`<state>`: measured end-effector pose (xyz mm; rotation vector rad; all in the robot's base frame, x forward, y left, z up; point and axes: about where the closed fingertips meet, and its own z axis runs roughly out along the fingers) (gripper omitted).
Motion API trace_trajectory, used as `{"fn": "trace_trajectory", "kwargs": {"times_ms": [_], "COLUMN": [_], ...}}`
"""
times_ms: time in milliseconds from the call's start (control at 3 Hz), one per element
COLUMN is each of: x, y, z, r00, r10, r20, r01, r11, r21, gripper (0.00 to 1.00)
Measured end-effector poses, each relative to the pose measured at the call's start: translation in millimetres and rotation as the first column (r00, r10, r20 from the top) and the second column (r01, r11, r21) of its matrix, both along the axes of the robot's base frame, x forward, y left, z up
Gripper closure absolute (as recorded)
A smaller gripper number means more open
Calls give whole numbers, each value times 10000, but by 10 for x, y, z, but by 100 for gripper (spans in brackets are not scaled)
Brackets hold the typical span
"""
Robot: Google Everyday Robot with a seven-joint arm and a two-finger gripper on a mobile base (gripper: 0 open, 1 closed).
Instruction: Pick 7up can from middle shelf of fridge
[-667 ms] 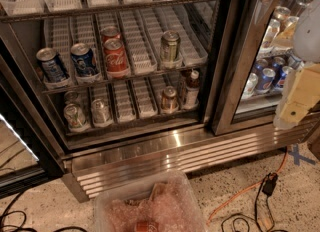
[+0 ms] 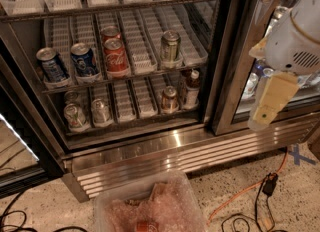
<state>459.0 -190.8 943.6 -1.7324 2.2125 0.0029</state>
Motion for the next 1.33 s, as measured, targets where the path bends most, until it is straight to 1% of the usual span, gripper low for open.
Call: {"fn": "trace_trajectory", "kwargs": {"times_ms": [333,667,1000,1333], "x": [133,263,263,277], "y": [319,596,596,602], "z": [-439,-790,-791,-853], "r00": [9950,9890,9890,9921], "r10": [267,455,453,172], "r20": [-960,-1409,-1408,-1245], "r01": [-212,-331,-329,-73], "r11": [9981,9955,9955,9968], "r21": [576,890,889,793], "gripper": [0,0,0,0]}}
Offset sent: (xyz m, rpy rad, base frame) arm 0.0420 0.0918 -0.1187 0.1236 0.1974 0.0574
